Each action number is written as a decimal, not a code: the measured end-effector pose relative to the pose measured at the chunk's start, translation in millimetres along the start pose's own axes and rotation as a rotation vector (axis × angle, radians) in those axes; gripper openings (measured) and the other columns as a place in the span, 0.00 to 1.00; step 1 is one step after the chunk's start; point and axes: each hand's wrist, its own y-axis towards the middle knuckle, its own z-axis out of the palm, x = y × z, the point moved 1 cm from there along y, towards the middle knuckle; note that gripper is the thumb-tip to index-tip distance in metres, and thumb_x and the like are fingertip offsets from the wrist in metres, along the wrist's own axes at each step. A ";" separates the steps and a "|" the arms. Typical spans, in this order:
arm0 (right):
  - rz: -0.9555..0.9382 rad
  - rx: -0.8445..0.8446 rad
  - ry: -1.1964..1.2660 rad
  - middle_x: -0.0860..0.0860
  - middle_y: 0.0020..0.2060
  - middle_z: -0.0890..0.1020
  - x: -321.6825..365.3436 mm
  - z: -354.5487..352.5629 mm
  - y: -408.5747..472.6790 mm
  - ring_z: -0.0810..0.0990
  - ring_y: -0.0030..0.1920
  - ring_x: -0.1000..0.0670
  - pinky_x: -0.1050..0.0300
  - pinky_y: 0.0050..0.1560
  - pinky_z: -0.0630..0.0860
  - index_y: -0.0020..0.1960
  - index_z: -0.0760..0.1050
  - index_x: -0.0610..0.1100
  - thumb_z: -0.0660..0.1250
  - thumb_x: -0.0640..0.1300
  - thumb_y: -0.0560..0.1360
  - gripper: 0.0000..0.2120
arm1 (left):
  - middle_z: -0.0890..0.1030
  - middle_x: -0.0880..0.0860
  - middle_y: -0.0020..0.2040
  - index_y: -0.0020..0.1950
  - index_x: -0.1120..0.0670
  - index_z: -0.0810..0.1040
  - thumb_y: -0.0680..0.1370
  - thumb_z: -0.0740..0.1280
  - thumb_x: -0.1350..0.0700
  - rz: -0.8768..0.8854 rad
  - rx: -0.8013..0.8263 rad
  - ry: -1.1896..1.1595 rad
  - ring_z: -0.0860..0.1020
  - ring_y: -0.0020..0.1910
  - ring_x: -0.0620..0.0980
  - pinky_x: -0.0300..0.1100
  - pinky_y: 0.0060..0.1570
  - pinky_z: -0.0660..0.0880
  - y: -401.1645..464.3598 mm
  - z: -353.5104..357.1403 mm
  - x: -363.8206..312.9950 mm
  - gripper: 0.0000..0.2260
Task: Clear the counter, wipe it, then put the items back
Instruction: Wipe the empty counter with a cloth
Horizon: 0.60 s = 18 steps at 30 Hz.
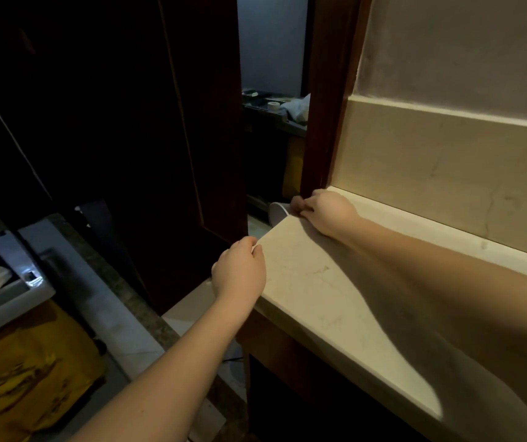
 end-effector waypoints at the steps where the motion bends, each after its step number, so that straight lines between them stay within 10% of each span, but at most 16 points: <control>1: -0.067 0.016 0.005 0.46 0.47 0.76 13.7 1.7 -6.9 0.76 0.50 0.45 0.56 0.44 0.67 0.57 0.80 0.47 0.59 0.47 0.80 0.12 | 0.78 0.49 0.63 0.69 0.50 0.72 0.83 0.55 0.49 -0.007 -0.008 -0.005 0.76 0.58 0.51 0.53 0.56 0.75 -0.4 0.8 -0.1 0.16; 18: -0.056 0.072 0.005 0.48 0.47 0.75 1.9 -13.4 -7.4 0.76 0.52 0.45 0.56 0.49 0.67 0.56 0.80 0.46 0.62 0.49 0.79 0.12 | 0.71 0.49 0.65 0.69 0.52 0.70 0.82 0.58 0.54 0.009 -0.105 -0.204 0.73 0.53 0.44 0.40 0.47 0.73 -4.1 1.5 9.4 0.15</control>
